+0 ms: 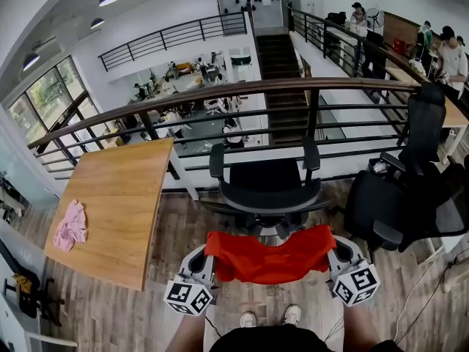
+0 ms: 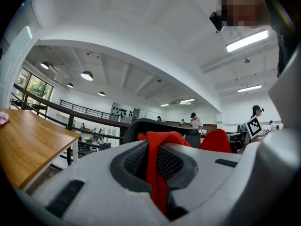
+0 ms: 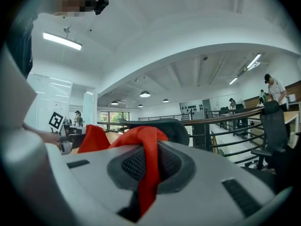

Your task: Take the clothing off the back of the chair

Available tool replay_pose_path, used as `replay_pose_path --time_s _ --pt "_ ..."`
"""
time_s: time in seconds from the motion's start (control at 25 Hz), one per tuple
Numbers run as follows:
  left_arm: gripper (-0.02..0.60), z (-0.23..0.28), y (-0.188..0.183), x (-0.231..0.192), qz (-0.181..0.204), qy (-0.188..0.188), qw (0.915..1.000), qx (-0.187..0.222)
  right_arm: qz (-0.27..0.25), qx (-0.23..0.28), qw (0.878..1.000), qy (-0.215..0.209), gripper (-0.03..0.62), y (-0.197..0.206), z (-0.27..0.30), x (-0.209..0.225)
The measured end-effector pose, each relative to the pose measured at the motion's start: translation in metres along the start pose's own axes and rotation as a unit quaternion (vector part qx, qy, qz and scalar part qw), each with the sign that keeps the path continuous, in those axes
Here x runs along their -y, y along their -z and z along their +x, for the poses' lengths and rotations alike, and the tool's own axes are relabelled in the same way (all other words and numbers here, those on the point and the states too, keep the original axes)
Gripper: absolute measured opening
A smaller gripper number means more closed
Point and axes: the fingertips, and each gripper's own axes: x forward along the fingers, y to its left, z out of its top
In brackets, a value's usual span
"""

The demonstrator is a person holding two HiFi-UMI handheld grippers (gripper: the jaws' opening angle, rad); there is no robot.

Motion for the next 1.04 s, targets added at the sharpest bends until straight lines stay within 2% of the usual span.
replay_pose_path --time_s 1.04 --pt "0.026 0.003 -0.001 -0.008 -0.001 -0.001 1.0 -0.001 -0.022 -0.001 1.0 -0.007 0.02 -0.007 0.011 -0.006"
